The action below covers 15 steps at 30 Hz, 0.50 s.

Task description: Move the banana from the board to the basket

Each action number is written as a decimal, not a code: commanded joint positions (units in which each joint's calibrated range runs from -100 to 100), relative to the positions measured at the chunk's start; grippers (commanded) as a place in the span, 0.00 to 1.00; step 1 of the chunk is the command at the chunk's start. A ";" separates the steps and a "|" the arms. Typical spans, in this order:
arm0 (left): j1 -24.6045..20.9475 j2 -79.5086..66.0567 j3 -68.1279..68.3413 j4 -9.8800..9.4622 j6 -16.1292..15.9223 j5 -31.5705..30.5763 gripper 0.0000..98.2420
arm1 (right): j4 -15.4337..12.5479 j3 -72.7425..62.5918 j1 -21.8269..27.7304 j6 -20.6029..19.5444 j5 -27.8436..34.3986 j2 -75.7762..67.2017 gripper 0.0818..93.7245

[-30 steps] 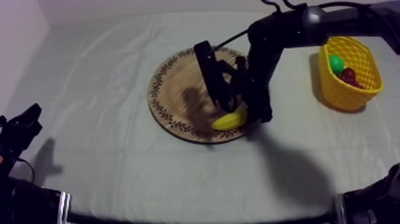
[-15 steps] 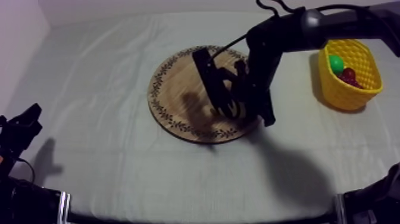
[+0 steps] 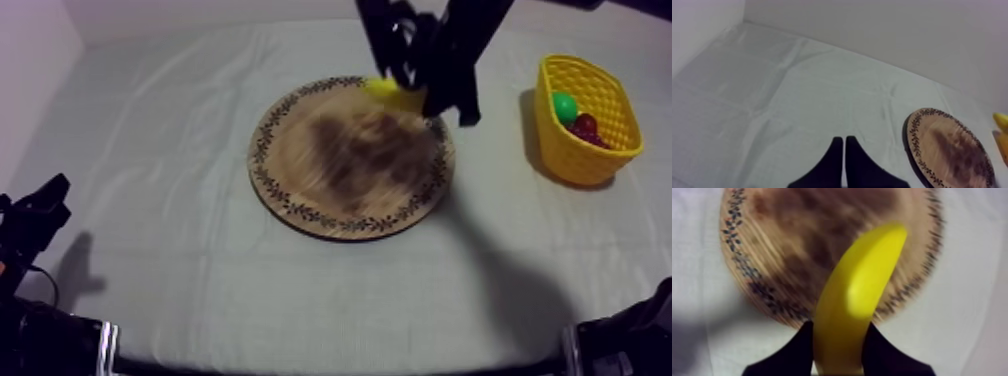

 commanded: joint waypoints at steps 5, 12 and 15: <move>0.02 0.00 0.00 0.02 0.02 0.00 0.00 | -0.93 -6.18 6.29 -1.08 4.99 -4.30 0.22; 0.02 0.00 0.00 0.02 0.02 0.00 0.00 | -1.71 -13.69 14.36 -4.42 9.81 -4.52 0.23; 0.02 0.00 0.00 0.02 0.02 0.00 0.00 | -1.59 -14.44 17.42 -6.01 9.49 -4.09 0.25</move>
